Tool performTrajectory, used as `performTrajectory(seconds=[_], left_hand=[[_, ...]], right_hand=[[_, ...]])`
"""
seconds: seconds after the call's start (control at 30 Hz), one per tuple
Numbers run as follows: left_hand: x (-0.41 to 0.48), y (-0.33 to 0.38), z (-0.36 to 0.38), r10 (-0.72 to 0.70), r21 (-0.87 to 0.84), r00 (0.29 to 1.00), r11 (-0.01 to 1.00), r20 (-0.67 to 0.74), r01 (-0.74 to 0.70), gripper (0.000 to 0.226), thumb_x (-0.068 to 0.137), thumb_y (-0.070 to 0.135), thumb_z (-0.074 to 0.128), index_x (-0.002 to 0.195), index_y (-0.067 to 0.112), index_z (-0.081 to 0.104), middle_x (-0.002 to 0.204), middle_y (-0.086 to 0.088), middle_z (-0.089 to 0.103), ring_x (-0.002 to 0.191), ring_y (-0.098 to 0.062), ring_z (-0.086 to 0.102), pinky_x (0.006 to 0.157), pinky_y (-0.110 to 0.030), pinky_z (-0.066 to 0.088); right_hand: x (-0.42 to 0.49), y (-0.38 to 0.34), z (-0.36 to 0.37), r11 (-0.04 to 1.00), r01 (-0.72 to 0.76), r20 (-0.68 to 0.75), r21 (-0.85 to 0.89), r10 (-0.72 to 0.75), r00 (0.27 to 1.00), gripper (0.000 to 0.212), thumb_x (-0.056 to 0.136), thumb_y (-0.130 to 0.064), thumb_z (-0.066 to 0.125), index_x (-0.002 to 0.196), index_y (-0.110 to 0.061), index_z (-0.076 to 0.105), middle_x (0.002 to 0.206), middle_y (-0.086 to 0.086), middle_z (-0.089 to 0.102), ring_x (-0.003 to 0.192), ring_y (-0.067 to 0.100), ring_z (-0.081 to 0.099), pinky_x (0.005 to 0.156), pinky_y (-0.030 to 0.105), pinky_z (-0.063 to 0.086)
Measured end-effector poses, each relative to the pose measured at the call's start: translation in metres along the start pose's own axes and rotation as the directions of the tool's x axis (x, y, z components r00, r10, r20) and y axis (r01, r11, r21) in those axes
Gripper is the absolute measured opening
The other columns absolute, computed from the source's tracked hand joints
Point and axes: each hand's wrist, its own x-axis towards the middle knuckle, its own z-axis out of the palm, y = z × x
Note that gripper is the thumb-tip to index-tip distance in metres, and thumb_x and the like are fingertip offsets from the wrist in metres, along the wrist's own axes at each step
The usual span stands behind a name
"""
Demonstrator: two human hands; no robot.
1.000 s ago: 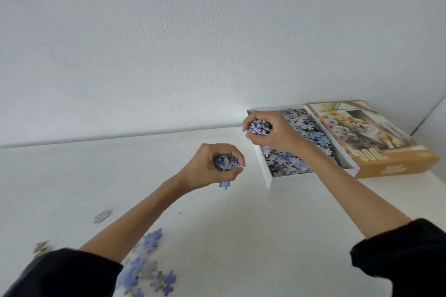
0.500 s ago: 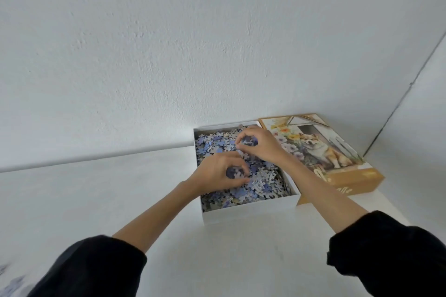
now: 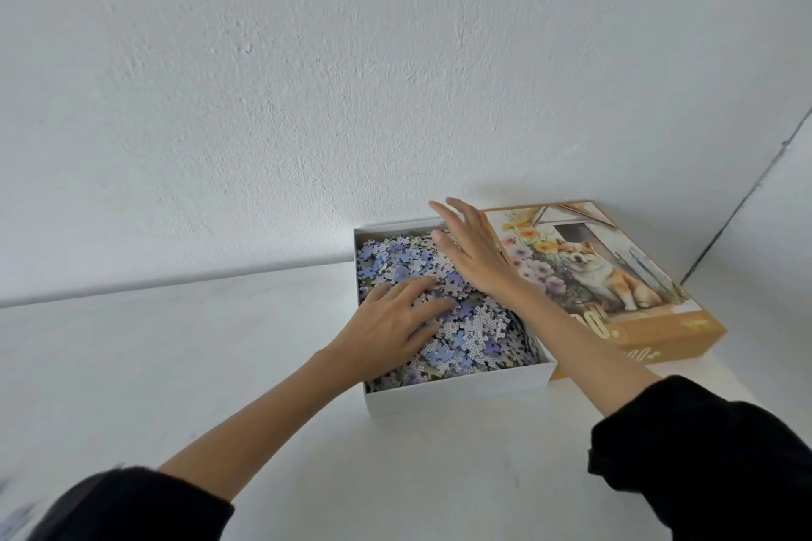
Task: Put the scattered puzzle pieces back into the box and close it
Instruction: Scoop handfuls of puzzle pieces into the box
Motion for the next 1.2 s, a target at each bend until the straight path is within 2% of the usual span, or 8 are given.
performTrajectory(seconds=[0.1,0.17,0.33,0.53,0.63,0.87,1.07,1.2], left_hand=[[-0.002,0.006,-0.006,-0.024,-0.039,0.999,0.999,-0.036,0.023,0.044,0.093,0.028,0.027,0.131,0.020,0.048,0.139,-0.009,0.045,0.122,-0.024,0.050,0.095,-0.042,0.046],[-0.004,0.007,-0.008,-0.059,-0.135,0.998,0.989,0.004,0.059,0.051,0.095,0.037,0.020,0.139,0.021,0.039,0.146,-0.007,0.036,0.130,-0.022,0.042,0.102,-0.039,0.039],[-0.006,0.003,0.005,-0.093,-0.080,0.969,0.990,0.228,0.114,0.071,0.082,0.065,-0.004,0.146,0.033,-0.006,0.157,-0.001,-0.003,0.145,-0.017,-0.002,0.115,-0.031,-0.003],[-0.012,0.007,0.000,-0.007,-0.146,0.955,0.988,0.295,0.053,0.070,0.082,0.066,0.010,0.145,0.039,-0.002,0.154,0.009,-0.013,0.143,-0.013,-0.010,0.114,-0.029,-0.005],[-0.014,0.005,-0.004,0.026,-0.173,0.948,0.984,0.316,0.031,0.063,0.090,0.060,0.018,0.146,0.038,0.001,0.154,0.011,-0.012,0.144,-0.012,-0.007,0.113,-0.028,-0.005],[-0.016,0.000,-0.009,-0.150,-0.206,0.986,0.965,0.068,0.161,0.069,0.088,0.060,0.009,0.145,0.027,0.028,0.155,-0.001,0.017,0.143,-0.017,0.010,0.114,-0.033,0.009],[0.001,-0.020,-0.001,-0.416,-0.102,0.886,0.891,0.203,0.442,0.063,0.096,0.052,0.020,0.149,0.019,0.009,0.156,-0.016,0.000,0.144,-0.027,-0.001,0.117,-0.042,0.002],[0.009,-0.019,0.006,-0.417,-0.020,0.874,0.900,0.248,0.435,0.067,0.095,0.056,0.018,0.149,0.022,0.002,0.155,-0.021,-0.001,0.144,-0.031,-0.001,0.115,-0.047,-0.005]], right_hand=[[-0.003,0.004,-0.005,0.992,-0.001,-0.218,0.124,0.028,0.976,0.033,0.097,-0.028,0.039,0.127,-0.020,0.051,0.128,0.002,0.050,0.123,0.016,0.038,0.102,0.031,0.032],[-0.008,0.005,-0.009,0.997,-0.012,-0.204,0.072,0.026,0.979,0.026,0.096,-0.021,0.045,0.117,-0.016,0.060,0.118,0.002,0.059,0.114,0.015,0.046,0.098,0.035,0.037],[-0.019,0.009,0.004,0.962,-0.013,0.266,-0.272,0.088,0.960,0.047,0.099,-0.040,0.026,0.144,-0.027,0.024,0.154,-0.003,0.016,0.142,0.016,0.008,0.114,0.037,0.004],[-0.017,0.004,0.002,0.944,-0.026,0.354,-0.328,0.149,0.923,0.051,0.099,-0.044,0.015,0.146,-0.030,0.003,0.155,-0.005,-0.003,0.142,0.014,-0.010,0.113,0.037,-0.008],[-0.012,0.007,0.002,0.928,-0.054,0.320,-0.369,0.182,0.930,0.055,0.097,-0.049,0.015,0.147,-0.031,0.001,0.156,0.000,-0.005,0.143,0.019,-0.010,0.115,0.041,-0.006],[-0.017,-0.002,-0.003,0.982,0.025,-0.040,-0.188,-0.034,0.999,0.039,0.096,-0.035,0.042,0.132,-0.023,0.048,0.139,0.001,0.044,0.129,0.020,0.037,0.109,0.043,0.028],[-0.035,-0.011,0.008,0.938,-0.104,0.287,-0.330,0.205,0.936,0.052,0.100,-0.040,0.015,0.146,-0.028,-0.004,0.154,-0.001,-0.014,0.141,0.017,-0.017,0.113,0.041,-0.011],[-0.032,-0.013,0.008,0.955,-0.060,0.337,-0.291,0.161,0.927,0.052,0.100,-0.039,0.015,0.146,-0.026,-0.006,0.155,-0.002,-0.012,0.141,0.014,-0.015,0.112,0.035,-0.013]])
